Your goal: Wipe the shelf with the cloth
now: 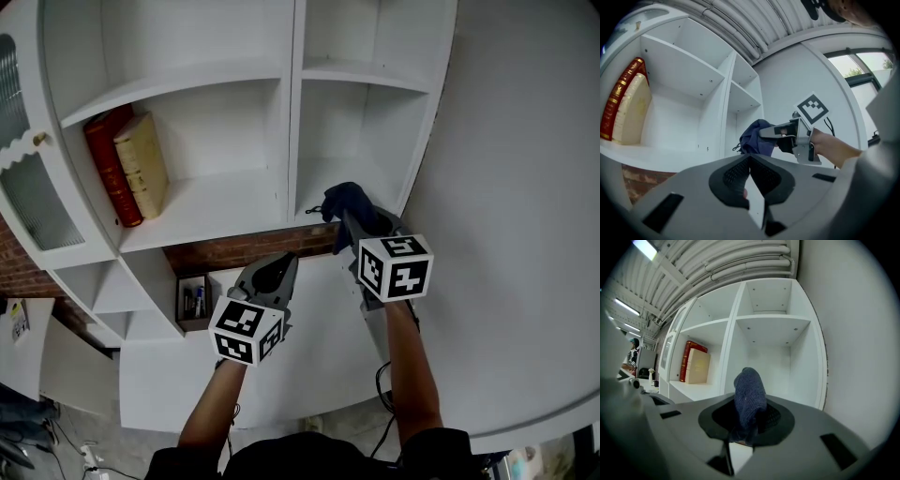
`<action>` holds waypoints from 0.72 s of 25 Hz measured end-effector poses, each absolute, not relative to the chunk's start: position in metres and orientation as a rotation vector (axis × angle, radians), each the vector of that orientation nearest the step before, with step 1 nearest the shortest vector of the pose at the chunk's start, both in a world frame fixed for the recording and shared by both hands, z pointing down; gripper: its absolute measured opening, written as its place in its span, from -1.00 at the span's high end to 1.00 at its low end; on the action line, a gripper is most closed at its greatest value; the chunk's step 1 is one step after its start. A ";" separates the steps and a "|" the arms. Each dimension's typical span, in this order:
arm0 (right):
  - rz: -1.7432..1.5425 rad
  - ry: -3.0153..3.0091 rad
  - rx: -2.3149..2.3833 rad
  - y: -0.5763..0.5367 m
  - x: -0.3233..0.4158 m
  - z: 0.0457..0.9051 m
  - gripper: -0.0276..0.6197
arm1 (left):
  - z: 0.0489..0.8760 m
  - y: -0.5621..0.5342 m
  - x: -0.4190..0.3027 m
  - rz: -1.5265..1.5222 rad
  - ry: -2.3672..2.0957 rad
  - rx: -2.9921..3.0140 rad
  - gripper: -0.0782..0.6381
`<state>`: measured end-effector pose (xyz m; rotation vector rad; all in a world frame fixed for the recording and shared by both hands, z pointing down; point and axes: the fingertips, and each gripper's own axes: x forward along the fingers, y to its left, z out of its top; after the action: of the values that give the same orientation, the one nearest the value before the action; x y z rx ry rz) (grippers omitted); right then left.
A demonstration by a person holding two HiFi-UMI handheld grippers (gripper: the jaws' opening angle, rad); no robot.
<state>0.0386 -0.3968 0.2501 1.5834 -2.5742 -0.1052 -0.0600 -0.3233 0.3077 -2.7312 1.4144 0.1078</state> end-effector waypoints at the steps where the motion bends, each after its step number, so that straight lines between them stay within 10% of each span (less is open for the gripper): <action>1: -0.124 -2.572 1.584 -0.391 0.038 0.252 0.64 | 0.309 -0.321 -0.061 0.114 1.416 -2.739 0.73; 18: -0.166 -2.630 1.625 -0.307 0.008 0.287 0.64 | 0.327 -0.275 -0.083 0.111 1.388 -2.798 0.73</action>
<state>0.0078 -0.3069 0.2868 1.6252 -2.6304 -0.1664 -0.0835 -0.2751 0.3269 -2.7983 1.3875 0.1106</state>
